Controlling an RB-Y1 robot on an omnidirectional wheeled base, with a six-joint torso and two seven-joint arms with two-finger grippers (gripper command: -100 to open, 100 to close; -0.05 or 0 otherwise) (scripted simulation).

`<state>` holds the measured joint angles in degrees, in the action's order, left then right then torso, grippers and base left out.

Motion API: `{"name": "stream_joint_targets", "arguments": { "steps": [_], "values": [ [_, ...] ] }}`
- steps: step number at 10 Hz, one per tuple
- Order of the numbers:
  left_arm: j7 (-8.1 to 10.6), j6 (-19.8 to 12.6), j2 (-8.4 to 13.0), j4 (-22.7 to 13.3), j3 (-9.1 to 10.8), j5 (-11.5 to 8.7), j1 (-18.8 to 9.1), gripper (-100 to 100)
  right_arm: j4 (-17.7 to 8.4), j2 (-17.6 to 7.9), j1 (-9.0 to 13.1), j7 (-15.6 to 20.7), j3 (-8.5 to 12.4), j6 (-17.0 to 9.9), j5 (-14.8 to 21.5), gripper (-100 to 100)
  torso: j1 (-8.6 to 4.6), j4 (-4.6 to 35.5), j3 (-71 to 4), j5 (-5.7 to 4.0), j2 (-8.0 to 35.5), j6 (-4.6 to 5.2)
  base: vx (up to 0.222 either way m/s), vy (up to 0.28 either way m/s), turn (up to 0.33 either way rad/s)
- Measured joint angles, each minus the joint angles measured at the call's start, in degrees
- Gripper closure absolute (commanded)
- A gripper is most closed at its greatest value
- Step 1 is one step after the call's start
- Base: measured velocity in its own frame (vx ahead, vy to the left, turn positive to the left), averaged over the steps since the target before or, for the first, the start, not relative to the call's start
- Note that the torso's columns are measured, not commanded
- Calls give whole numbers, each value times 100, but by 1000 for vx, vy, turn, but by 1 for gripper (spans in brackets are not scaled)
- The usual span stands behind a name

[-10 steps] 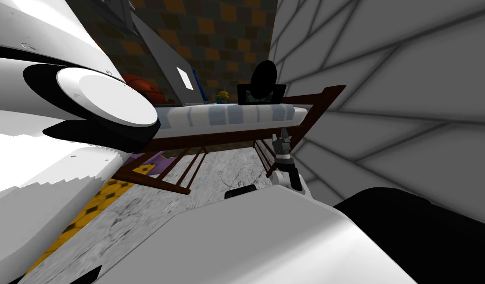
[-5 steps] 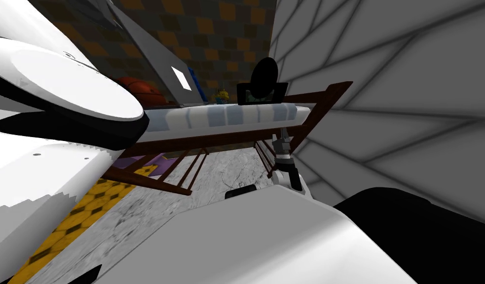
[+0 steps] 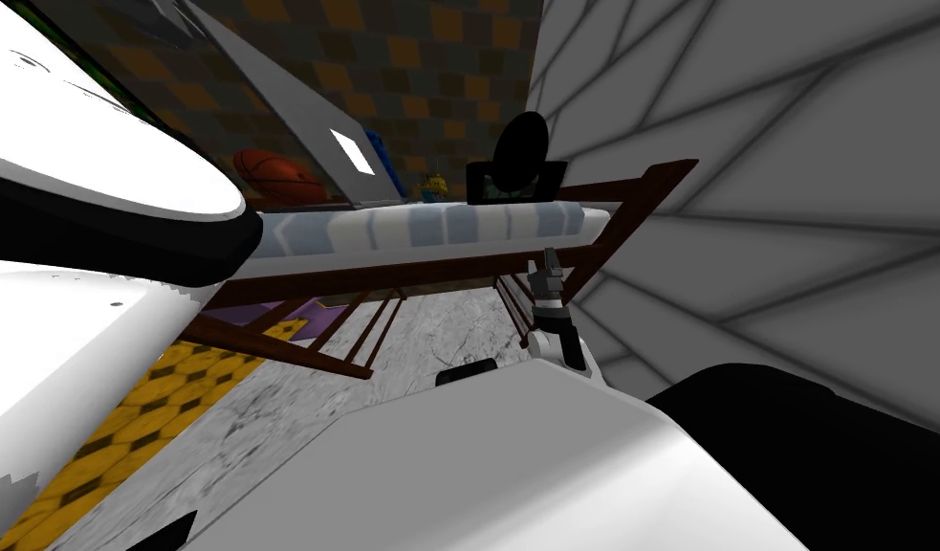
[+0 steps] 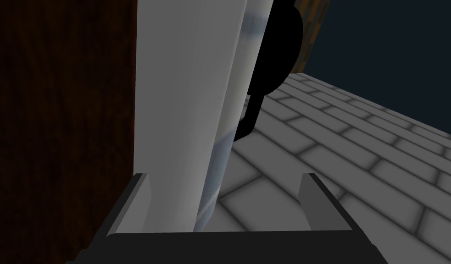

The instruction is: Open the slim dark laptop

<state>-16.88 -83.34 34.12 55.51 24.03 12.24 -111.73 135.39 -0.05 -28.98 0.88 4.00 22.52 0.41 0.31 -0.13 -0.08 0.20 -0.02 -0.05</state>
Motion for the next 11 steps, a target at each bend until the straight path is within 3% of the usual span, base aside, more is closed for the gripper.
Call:
{"name": "stream_joint_targets", "arguments": {
  "steps": [8,11],
  "values": [
    [1004,-174,310,-163,885,-239,377,100,0,0,0,0,0,0,0,0,-50,-10,-14,-21,-18,18,4,28,31],
    [1247,-222,382,-269,1127,-308,496,100,1,1,-2,0,2,2,0,0,-56,14,7,-32,-1,7,-7,11,20]
  ]
}}
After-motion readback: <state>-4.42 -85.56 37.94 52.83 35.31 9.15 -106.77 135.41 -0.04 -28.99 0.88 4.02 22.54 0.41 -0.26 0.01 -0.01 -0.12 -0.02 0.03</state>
